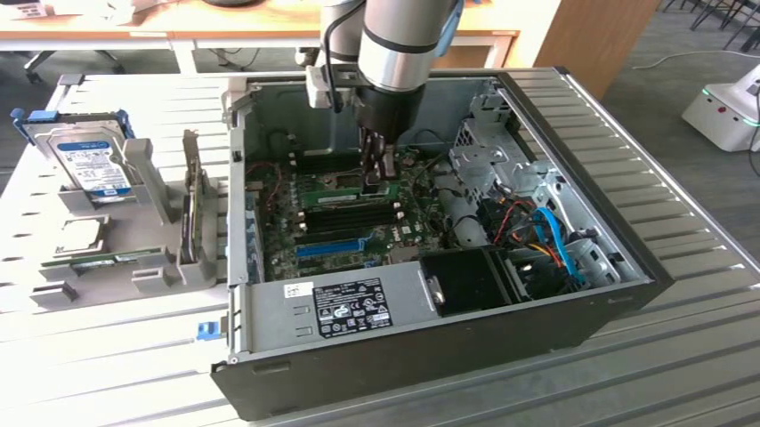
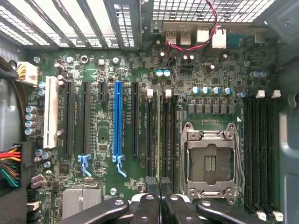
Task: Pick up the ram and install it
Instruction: 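Insert the ram into the slot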
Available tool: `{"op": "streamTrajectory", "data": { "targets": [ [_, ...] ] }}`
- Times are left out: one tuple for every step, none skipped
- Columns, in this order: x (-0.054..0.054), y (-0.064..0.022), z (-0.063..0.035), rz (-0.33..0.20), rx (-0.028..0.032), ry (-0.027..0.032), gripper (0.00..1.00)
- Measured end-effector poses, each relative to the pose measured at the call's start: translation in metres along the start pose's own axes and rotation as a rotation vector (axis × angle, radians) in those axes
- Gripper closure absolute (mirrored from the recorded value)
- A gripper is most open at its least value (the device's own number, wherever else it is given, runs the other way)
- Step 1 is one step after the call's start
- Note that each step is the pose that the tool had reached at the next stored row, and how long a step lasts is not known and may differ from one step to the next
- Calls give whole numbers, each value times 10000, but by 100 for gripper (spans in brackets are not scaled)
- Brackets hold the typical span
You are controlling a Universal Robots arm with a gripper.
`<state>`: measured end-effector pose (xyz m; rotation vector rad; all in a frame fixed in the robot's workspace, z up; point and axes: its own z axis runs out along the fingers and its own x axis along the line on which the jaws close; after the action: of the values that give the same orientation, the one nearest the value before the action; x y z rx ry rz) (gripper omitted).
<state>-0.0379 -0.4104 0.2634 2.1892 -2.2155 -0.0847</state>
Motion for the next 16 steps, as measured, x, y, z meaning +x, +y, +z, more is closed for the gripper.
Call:
{"op": "streamTrajectory", "data": {
  "targets": [
    [0,-9,0,-2,0,0,88],
    [0,-18,-1,-1,0,1,88],
    [0,-28,-2,-2,-1,1,88],
    [0,-39,-2,-2,0,1,88],
    [-1,-50,-3,-2,0,1,88],
    [-1,-60,-4,-2,-1,2,88],
    [-1,-67,-4,-2,-1,2,88],
    [-1,-67,-4,-1,0,1,88],
    [-1,-67,-4,-2,-1,2,88],
    [-1,-68,-4,-2,-1,1,88],
    [-1,-68,-4,-2,0,1,88],
    [2,-68,-4,-1,0,0,88],
    [8,-69,-4,-3,0,0,88],
    [17,-69,-4,-3,0,0,88],
    [25,-68,-5,-2,-1,1,88],
    [33,-68,-5,-1,0,1,88]
  ]
}}
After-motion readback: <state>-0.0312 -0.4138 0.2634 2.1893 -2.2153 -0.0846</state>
